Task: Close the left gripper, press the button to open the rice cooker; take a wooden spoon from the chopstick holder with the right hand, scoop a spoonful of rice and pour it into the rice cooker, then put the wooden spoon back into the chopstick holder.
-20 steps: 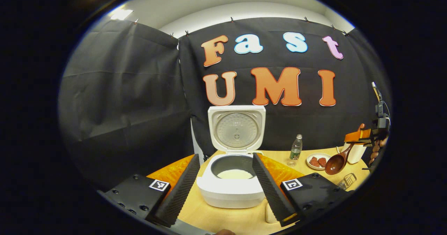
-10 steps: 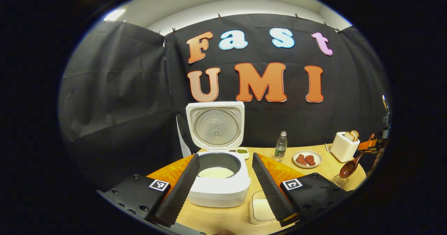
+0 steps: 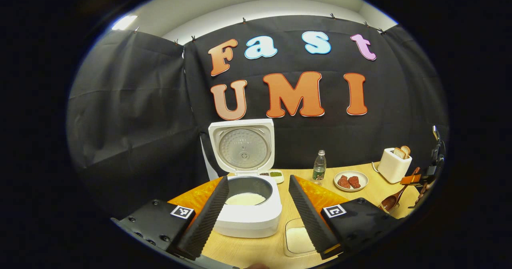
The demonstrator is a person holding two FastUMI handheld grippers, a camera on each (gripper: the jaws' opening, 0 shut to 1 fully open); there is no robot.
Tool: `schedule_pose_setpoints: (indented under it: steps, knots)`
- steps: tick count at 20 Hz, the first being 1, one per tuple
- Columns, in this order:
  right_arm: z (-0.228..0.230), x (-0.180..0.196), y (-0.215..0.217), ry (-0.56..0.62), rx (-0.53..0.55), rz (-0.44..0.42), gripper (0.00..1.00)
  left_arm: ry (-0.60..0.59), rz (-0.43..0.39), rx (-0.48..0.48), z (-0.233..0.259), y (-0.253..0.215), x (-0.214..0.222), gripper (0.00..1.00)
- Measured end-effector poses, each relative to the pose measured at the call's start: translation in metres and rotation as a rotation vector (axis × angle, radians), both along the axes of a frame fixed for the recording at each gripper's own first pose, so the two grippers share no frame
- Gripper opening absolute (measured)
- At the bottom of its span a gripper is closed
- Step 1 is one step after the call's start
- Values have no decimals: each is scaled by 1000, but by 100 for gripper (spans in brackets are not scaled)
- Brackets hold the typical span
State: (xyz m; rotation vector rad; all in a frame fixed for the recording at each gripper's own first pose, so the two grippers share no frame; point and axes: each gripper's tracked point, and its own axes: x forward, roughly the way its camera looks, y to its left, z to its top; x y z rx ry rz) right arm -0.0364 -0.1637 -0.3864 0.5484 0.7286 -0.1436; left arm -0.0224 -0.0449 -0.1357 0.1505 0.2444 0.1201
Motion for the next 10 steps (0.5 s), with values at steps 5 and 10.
schedule_pose_setpoints:
  steps: [5,10]
  knots:
    - [-13,-3,1,30,25,-11,15,2,9,9,0,3,1,100]
    - [-14,-5,-2,29,36,-31,14,-3,5,5,0,5,5,99]
